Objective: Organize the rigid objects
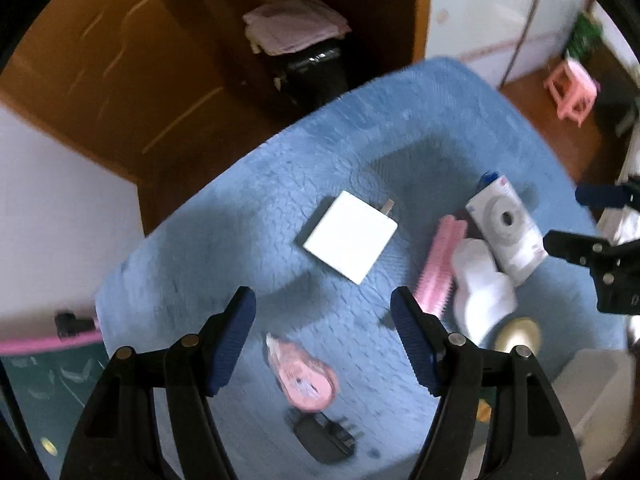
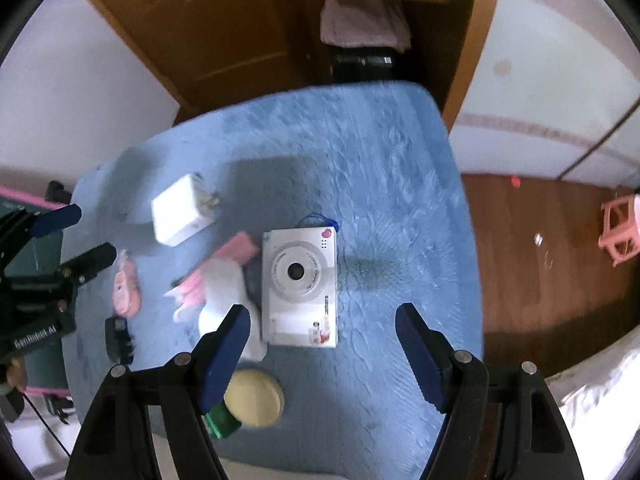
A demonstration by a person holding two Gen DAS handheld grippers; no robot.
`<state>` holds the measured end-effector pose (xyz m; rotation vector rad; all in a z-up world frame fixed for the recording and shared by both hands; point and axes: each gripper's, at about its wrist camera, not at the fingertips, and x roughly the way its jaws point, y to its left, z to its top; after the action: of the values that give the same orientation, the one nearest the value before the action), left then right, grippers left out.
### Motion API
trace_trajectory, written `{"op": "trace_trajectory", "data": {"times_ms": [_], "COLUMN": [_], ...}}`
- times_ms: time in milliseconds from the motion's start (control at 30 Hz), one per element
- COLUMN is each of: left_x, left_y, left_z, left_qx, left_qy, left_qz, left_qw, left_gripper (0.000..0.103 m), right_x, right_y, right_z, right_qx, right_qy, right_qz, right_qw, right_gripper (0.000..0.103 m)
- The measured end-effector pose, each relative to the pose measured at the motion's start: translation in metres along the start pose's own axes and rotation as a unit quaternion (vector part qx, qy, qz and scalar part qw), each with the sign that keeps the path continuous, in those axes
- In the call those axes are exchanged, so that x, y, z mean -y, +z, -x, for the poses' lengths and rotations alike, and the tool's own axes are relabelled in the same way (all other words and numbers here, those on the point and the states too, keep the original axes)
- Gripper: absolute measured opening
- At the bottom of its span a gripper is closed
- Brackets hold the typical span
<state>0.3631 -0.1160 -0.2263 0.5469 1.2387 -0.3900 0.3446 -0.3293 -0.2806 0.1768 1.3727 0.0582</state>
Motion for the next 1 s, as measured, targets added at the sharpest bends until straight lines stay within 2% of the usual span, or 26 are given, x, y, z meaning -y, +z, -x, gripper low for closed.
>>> {"op": "trace_trajectory", "data": {"times_ms": [167, 300, 500, 567, 667, 800, 1000], "left_x": [0.007, 0.007, 0.009, 0.009, 0.010, 0.017, 0.027], "left_y": [0.010, 0.018, 0.029, 0.032, 0.037, 0.041, 0.046], "left_z": [-0.020, -0.031, -0.047, -0.049, -0.053, -0.062, -0.082], "left_qx": [-0.012, -0.017, -0.023, -0.022, -0.023, -0.033, -0.060], "left_qy": [0.014, 0.012, 0.017, 0.006, -0.006, -0.010, -0.003], "left_qz": [-0.042, -0.050, -0.066, -0.066, -0.071, -0.095, -0.123], "left_qw": [0.9989, 0.9985, 0.9974, 0.9976, 0.9972, 0.9949, 0.9906], "left_gripper": [0.073, 0.073, 0.074, 0.076, 0.078, 0.079, 0.078], "right_x": [-0.006, -0.011, -0.020, -0.021, -0.024, -0.035, -0.037], "right_y": [0.005, 0.006, 0.007, 0.007, 0.006, 0.001, -0.005], "right_z": [-0.026, -0.040, -0.057, -0.061, -0.064, -0.064, -0.062], "right_qx": [-0.023, -0.036, -0.047, -0.051, -0.049, -0.048, -0.052], "right_qy": [-0.004, 0.002, -0.014, -0.017, -0.035, -0.033, -0.035], "right_qz": [-0.008, -0.018, -0.023, -0.030, -0.020, -0.011, -0.010], "right_qw": [1.000, 0.999, 0.999, 0.998, 0.998, 0.998, 0.998], "right_gripper": [0.076, 0.076, 0.076, 0.076, 0.070, 0.059, 0.059]}}
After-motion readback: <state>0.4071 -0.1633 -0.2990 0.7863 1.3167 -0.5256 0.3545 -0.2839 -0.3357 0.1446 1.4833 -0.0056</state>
